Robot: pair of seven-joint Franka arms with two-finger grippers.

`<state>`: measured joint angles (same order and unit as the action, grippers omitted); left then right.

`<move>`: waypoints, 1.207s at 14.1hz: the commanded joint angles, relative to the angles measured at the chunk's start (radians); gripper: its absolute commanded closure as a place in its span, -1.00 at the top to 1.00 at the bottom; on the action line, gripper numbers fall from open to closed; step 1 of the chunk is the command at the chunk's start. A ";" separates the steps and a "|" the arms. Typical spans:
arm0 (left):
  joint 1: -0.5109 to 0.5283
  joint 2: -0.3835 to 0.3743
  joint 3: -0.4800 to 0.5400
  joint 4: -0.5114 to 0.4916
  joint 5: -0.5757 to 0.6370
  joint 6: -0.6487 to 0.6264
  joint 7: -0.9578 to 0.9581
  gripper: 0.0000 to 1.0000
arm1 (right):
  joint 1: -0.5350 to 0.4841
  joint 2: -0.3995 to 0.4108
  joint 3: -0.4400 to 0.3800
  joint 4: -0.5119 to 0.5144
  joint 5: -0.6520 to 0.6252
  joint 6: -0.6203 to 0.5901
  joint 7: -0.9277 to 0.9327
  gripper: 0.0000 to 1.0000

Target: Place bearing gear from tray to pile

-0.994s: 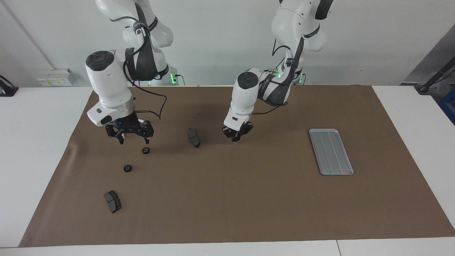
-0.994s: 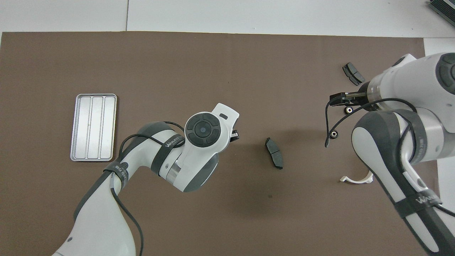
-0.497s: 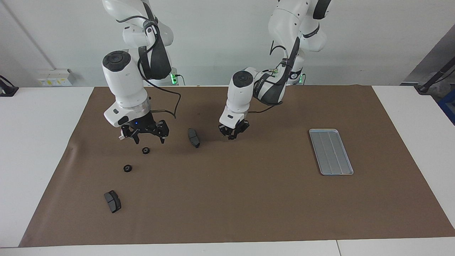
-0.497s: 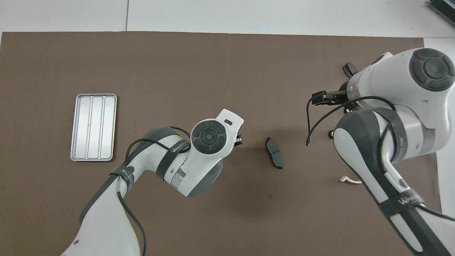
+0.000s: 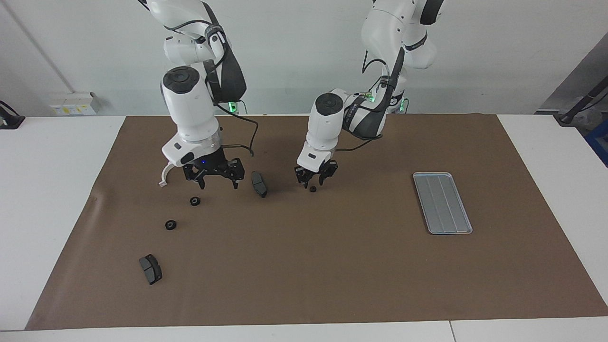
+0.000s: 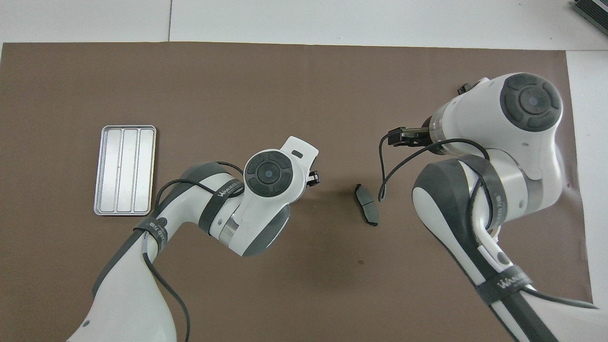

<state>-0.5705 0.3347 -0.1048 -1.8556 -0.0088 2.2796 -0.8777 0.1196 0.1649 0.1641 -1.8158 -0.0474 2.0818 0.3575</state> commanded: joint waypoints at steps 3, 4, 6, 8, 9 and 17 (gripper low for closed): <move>0.205 -0.077 -0.004 0.036 -0.025 -0.178 0.254 -0.03 | 0.093 0.051 0.005 0.007 0.017 0.052 0.124 1.00; 0.246 -0.088 -0.004 0.036 -0.037 -0.199 0.338 -0.06 | 0.122 0.068 0.005 0.007 0.017 0.070 0.168 1.00; 0.348 -0.103 -0.001 0.038 -0.040 -0.248 0.516 -0.06 | 0.184 0.097 0.005 0.007 0.001 0.112 0.237 1.00; 0.463 -0.120 -0.001 0.042 -0.040 -0.296 0.717 -0.06 | 0.227 0.122 0.003 0.009 -0.003 0.147 0.294 1.00; 0.515 -0.124 0.002 0.058 -0.040 -0.328 0.812 -0.06 | 0.250 0.140 0.003 0.009 -0.005 0.170 0.316 1.00; 0.619 -0.205 0.011 0.305 -0.025 -0.654 0.919 0.06 | 0.385 0.285 0.005 0.018 -0.220 0.268 0.552 1.00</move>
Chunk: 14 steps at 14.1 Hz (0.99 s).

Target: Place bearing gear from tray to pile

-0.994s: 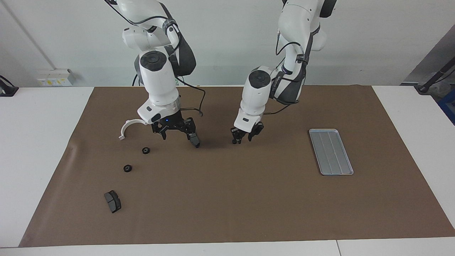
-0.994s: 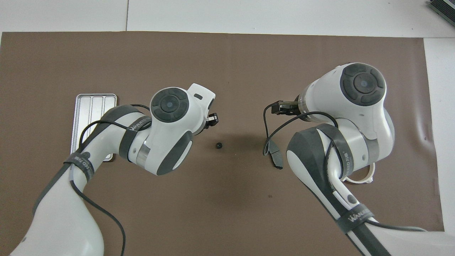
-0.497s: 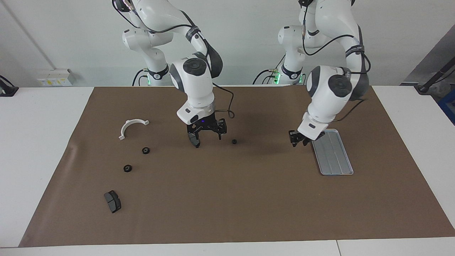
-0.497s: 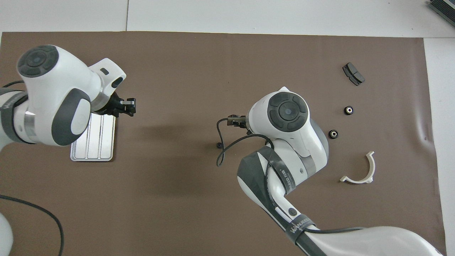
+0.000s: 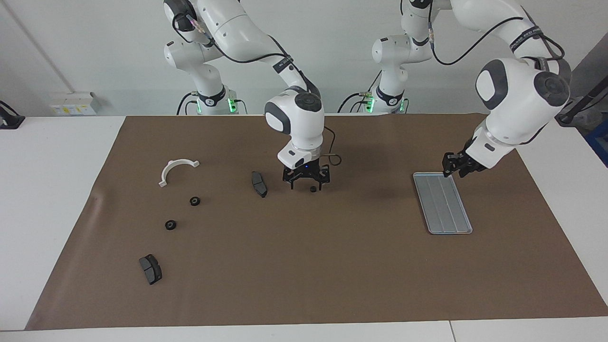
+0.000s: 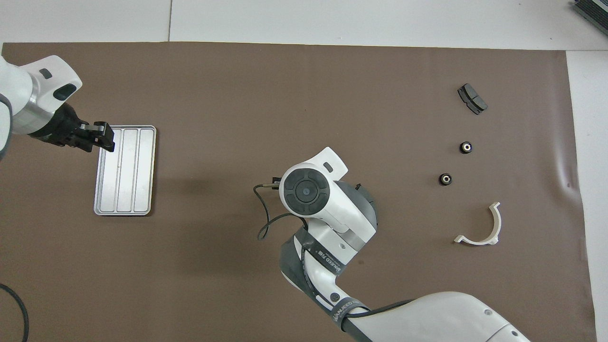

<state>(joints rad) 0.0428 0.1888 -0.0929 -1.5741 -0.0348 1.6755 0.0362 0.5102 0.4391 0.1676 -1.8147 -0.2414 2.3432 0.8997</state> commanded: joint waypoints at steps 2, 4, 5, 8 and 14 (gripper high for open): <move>0.009 -0.120 -0.002 0.020 0.001 -0.056 0.005 0.40 | 0.014 0.032 0.001 0.017 -0.024 0.019 0.011 1.00; 0.009 -0.153 -0.002 0.022 0.001 -0.072 0.005 0.80 | 0.025 0.033 0.001 0.011 -0.019 0.021 0.015 1.00; 0.008 -0.164 -0.002 0.020 0.001 -0.071 0.004 0.97 | 0.027 0.033 0.001 0.011 -0.016 0.013 0.015 1.00; 0.002 -0.167 -0.004 0.019 0.001 -0.050 0.008 1.00 | 0.027 0.033 0.001 0.005 -0.016 0.007 0.015 0.95; -0.009 -0.186 -0.013 -0.038 0.003 0.043 0.010 1.00 | 0.025 0.036 0.001 0.000 -0.013 0.024 0.016 0.22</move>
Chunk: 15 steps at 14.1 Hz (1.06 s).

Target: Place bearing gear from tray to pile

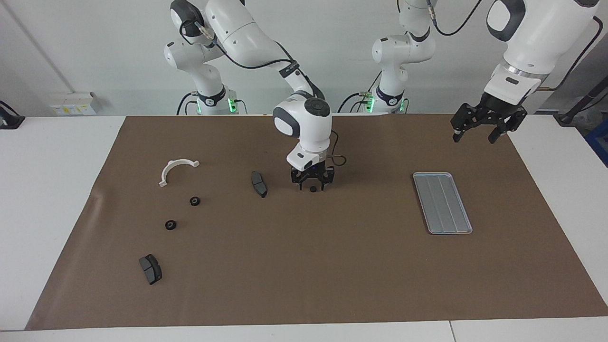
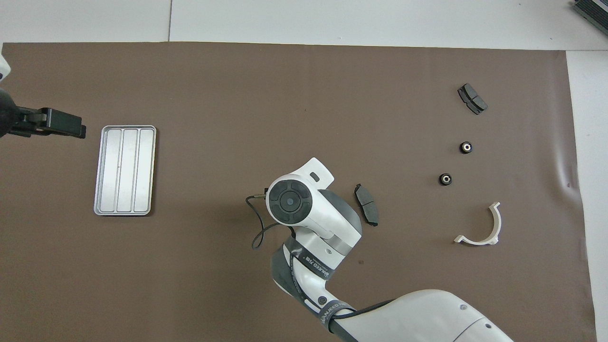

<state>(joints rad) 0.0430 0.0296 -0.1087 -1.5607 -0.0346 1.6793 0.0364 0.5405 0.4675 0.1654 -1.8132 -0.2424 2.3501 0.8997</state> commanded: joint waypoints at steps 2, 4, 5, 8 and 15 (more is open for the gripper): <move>-0.015 -0.034 0.003 -0.055 0.002 0.025 0.002 1.00 | -0.004 0.006 0.003 -0.009 -0.012 0.015 0.016 0.18; -0.005 -0.034 0.003 -0.053 0.002 0.025 0.002 1.00 | -0.004 0.008 0.005 -0.009 -0.012 0.018 0.016 0.14; -0.002 -0.034 0.004 -0.053 0.002 0.025 0.002 1.00 | -0.004 0.008 0.006 -0.009 -0.011 0.017 0.016 0.14; -0.002 -0.034 0.006 -0.055 0.002 0.025 0.002 1.00 | -0.004 0.006 0.006 -0.009 -0.011 0.017 0.016 0.10; -0.002 -0.034 0.006 -0.055 0.002 0.026 0.000 1.00 | -0.004 0.008 0.006 -0.009 -0.009 0.015 0.015 -0.92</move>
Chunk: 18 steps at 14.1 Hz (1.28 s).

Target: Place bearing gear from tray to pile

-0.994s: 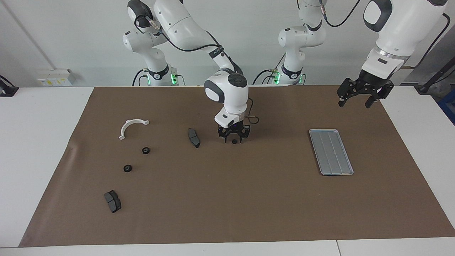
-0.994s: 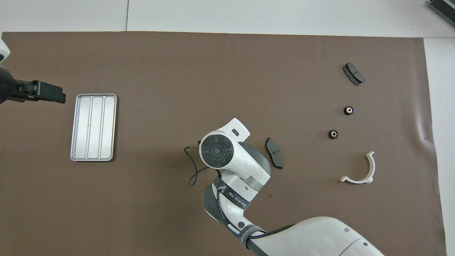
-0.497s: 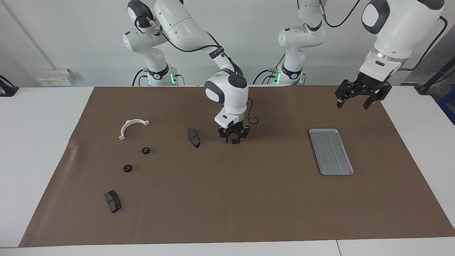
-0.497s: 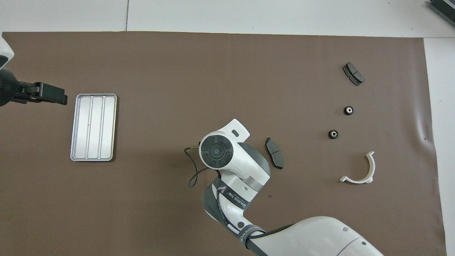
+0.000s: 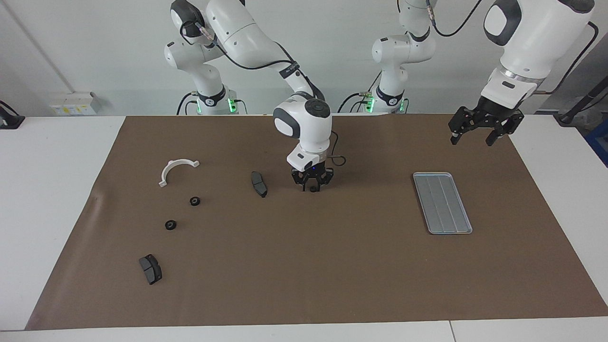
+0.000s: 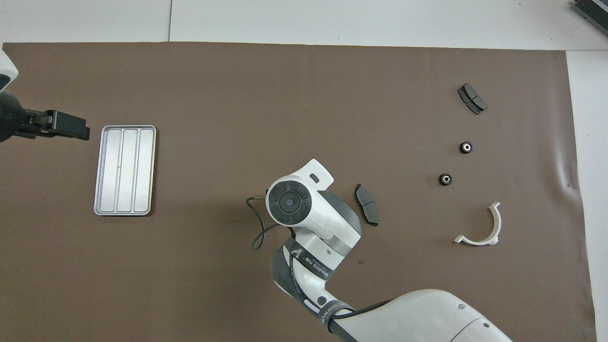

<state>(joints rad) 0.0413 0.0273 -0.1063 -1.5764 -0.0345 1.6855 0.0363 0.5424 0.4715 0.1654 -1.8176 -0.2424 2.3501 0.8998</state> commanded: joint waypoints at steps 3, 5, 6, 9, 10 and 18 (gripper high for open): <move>-0.001 -0.032 0.004 -0.039 0.002 0.020 0.001 1.00 | -0.007 0.003 0.006 0.007 0.028 0.008 0.015 -1.00; 0.000 -0.032 0.004 -0.037 0.002 0.020 0.001 1.00 | -0.012 0.003 0.006 0.014 0.029 0.005 0.010 -1.00; 0.000 -0.032 0.004 -0.039 0.002 0.019 0.001 1.00 | -0.015 -0.001 0.006 0.012 0.029 0.000 0.007 -1.00; 0.000 -0.032 0.004 -0.039 0.002 0.019 0.001 1.00 | -0.045 -0.054 0.006 0.012 0.037 -0.067 -0.022 -1.00; 0.000 -0.032 0.004 -0.037 0.002 0.019 0.001 1.00 | -0.062 -0.080 0.006 0.012 0.058 -0.092 -0.044 -1.00; 0.000 -0.032 0.004 -0.039 0.002 0.019 0.001 1.00 | -0.306 -0.221 0.005 0.004 0.123 -0.204 -0.326 -1.00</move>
<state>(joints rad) 0.0413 0.0273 -0.1063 -1.5765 -0.0345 1.6857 0.0363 0.3058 0.2573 0.1596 -1.7942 -0.1384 2.1223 0.6509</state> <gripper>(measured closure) 0.000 0.767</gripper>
